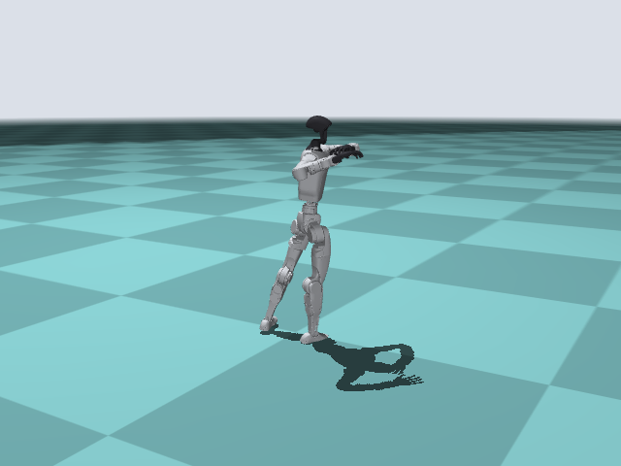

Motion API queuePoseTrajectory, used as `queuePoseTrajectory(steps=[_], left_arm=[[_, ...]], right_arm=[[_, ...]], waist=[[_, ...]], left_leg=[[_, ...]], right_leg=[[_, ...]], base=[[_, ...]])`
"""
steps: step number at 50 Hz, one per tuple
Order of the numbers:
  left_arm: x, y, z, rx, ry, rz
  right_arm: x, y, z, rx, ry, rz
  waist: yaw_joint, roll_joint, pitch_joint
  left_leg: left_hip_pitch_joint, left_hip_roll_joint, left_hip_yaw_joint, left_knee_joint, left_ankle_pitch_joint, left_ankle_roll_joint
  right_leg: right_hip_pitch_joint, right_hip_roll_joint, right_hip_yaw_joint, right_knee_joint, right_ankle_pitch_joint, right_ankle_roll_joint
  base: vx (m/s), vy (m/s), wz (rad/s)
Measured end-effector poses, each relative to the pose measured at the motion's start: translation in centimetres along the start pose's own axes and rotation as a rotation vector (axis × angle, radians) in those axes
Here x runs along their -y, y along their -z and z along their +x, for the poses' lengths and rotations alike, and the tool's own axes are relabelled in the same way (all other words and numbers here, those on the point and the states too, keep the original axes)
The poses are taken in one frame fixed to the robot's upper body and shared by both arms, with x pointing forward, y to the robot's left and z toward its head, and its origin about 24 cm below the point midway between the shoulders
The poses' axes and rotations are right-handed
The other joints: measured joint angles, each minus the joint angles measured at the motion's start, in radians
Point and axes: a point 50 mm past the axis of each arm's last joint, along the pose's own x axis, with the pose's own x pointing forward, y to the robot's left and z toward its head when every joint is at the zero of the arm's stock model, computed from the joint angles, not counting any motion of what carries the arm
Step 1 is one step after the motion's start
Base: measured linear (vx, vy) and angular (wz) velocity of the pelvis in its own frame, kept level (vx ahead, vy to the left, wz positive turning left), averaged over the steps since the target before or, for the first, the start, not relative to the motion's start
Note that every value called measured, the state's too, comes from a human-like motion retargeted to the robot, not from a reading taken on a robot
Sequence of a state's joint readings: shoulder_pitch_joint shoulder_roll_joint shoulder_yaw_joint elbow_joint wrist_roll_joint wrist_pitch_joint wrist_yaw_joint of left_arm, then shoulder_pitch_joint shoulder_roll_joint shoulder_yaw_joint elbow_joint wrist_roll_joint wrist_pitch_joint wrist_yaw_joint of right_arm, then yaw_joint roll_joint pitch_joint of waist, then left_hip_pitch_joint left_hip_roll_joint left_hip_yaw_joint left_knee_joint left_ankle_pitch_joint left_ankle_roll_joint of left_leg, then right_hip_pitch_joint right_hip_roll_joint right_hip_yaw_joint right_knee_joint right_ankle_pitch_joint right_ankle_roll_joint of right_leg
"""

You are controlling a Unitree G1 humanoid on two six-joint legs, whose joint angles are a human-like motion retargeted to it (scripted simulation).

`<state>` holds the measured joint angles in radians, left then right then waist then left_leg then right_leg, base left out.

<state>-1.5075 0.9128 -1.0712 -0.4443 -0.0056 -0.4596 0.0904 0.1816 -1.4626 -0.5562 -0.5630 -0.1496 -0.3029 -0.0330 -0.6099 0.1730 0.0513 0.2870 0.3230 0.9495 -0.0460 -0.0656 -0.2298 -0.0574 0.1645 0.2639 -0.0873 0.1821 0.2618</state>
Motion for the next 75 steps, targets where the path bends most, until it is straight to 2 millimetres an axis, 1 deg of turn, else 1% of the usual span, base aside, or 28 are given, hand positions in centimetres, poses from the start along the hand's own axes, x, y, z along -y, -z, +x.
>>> queuePoseTrajectory(steps=[5,9,12,16,21,25,28,32,36,40,44,48,50,53,56,62,65,69,75], left_arm=[[-0.3,0.5,-1.7,-0.081,-0.042,-0.021],[-0.6,1.1,-3.4,-0.178,-0.067,-0.036],[-0.8,1.3,-4.4,-0.225,-0.071,-0.047],[-1.0,1.0,-4.7,-0.234,-0.063,-0.056],[-1.1,0.3,-4.1,-0.189,-0.05,-0.051],[-1.1,-0.1,-3.4,-0.148,-0.048,-0.048],[-1.1,-0.1,-3.1,-0.132,-0.055,-0.042],[-1.4,0.0,-2.9,-0.129,-0.076,-0.02],[-1.8,0.3,-2.8,-0.129,-0.106,0.008],[-1.9,0.7,-2.2,-0.117,-0.132,0.031],[-1.7,1.2,-1.2,-0.092,-0.151,0.032],[-1.2,1.9,0.6,-0.055,-0.17,0.01],[-0.9,2.2,1.3,-0.043,-0.177,-0.005],[-0.7,2.2,2.2,-0.018,-0.183,-0.013],[-0.5,2.0,2.8,0.012,-0.172,-0.003],[-0.8,1.4,3.1,0.047,-0.178,0.009],[-0.9,1.4,2.7,0.036,-0.18,-0.001],[-1.1,1.5,1.7,0.001,-0.186,-0.022],[-1.3,1.6,-0.8,-0.096,-0.178,-0.032]], right_arm=[[0.1,-0.6,-0.1,0.021,0.002,0.056],[0.2,-1.4,0.3,0.068,0.006,0.107],[0.4,-1.9,0.9,0.112,0.015,0.13],[0.8,-2.6,1.8,0.17,0.031,0.122],[0.9,-3.6,3.0,0.25,0.025,0.095],[0.7,-4.2,3.6,0.302,0.0,0.092],[0.4,-4.1,3.8,0.306,-0.007,0.093],[0.0,-3.0,3.8,0.249,0.003,0.084],[-0.4,-1.0,3.2,0.141,0.003,0.059],[-0.9,0.8,2.0,0.028,-0.013,0.041],[-1.3,2.2,0.0,-0.088,-0.019,0.035],[-0.9,2.9,-2.6,-0.205,-0.011,0.011],[-0.6,2.9,-3.5,-0.237,-0.007,-0.002],[0.0,2.6,-4.1,-0.252,0.002,-0.027],[0.3,1.9,-4.3,-0.234,0.01,-0.041],[0.5,1.1,-4.0,-0.202,0.005,-0.05],[0.3,0.9,-3.9,-0.189,-0.007,-0.036],[0.1,0.7,-3.5,-0.165,-0.025,-0.009],[0.0,0.0,-2.3,-0.086,-0.027,0.077]], waist=[[0.164,-0.025,-0.009],[0.289,-0.036,-0.025],[0.374,-0.042,-0.039],[0.463,-0.051,-0.057],[0.514,-0.063,-0.076],[0.501,-0.064,-0.08],[0.454,-0.054,-0.078],[0.351,-0.032,-0.067],[0.214,-0.013,-0.05],[0.063,-0.008,-0.03],[-0.07,-0.018,-0.01],[-0.141,-0.033,0.007],[-0.161,-0.039,0.014],[-0.164,-0.043,0.023],[-0.141,-0.046,0.031],[-0.059,-0.04,0.04],[-0.011,-0.04,0.04],[0.053,-0.044,0.028],[0.165,-0.06,-0.002]], left_leg=[[-0.056,0.012,-0.131,0.017,-0.015,-0.001],[-0.104,0.014,-0.238,0.031,-0.028,0.001],[-0.135,0.008,-0.309,0.039,-0.036,0.006],[-0.168,-0.013,-0.382,0.044,-0.044,0.016],[-0.192,-0.046,-0.422,0.045,-0.048,0.026],[-0.188,-0.053,-0.402,0.039,-0.046,0.026],[-0.171,-0.043,-0.358,0.034,-0.044,0.021],[-0.136,-0.019,-0.273,0.032,-0.038,0.014],[-0.091,0.007,-0.172,0.032,-0.029,0.007],[-0.043,0.025,-0.073,0.027,-0.012,0.0],[0.002,0.035,0.013,0.018,0.008,-0.004],[0.035,0.034,0.087,0.014,0.023,0.001],[0.052,0.031,0.119,0.016,0.027,0.006],[0.072,0.021,0.162,0.024,0.027,0.015],[0.085,0.011,0.192,0.034,0.026,0.023],[0.076,0.009,0.179,0.056,0.016,0.033],[0.052,0.013,0.128,0.062,0.008,0.033],[-0.002,0.021,0.015,0.073,-0.007,0.029],[-0.106,0.023,-0.203,0.098,-0.033,0.022]], right_leg=[[0.016,-0.038,-0.096,0.0,-0.027,0.0],[0.02,-0.07,-0.171,0.023,-0.061,0.0],[0.01,-0.096,-0.22,0.068,-0.098,0.0],[0.004,-0.138,-0.268,0.107,-0.135,0.0],[0.004,-0.182,-0.292,0.111,-0.151,0.0],[0.003,-0.186,-0.274,0.094,-0.143,0.0],[-0.003,-0.165,-0.24,0.081,-0.13,0.0],[-0.012,-0.119,-0.178,0.065,-0.104,0.0],[-0.012,-0.063,-0.109,0.041,-0.067,0.0],[0.001,-0.011,-0.046,0.001,-0.019,0.0],[0.002,0.036,0.0,0.0,0.005,0.0],[0.001,0.065,0.042,0.0,0.021,0.0],[0.004,0.073,0.066,0.0,0.025,0.0],[0.006,0.077,0.102,0.0,0.03,0.0],[0.009,0.076,0.132,0.0,0.032,0.0],[0.011,0.057,0.12,0.0,0.027,0.0],[0.012,0.037,0.08,0.0,0.015,0.0],[0.018,-0.005,-0.003,0.0,-0.012,0.0],[0.027,-0.079,-0.157,0.026,-0.074,0.0]], base=[[0.03,0.09,1.3],[0.05,0.12,1.32],[0.05,0.15,1.19],[0.05,0.16,0.93],[0.03,0.11,0.44],[0.0,-0.02,-0.18],[0.0,-0.09,-0.71],[0.0,-0.17,-1.06],[0.0,-0.23,-1.25],[0.0,-0.25,-1.23],[-0.01,-0.21,-1.08],[-0.02,-0.12,-0.93],[-0.02,-0.05,-0.84],[-0.02,-0.01,-0.75],[-0.03,0.01,-0.55],[-0.01,0.02,0.09],[-0.01,0.09,0.86],[0.01,0.14,1.39],[0.02,0.2,1.78]])
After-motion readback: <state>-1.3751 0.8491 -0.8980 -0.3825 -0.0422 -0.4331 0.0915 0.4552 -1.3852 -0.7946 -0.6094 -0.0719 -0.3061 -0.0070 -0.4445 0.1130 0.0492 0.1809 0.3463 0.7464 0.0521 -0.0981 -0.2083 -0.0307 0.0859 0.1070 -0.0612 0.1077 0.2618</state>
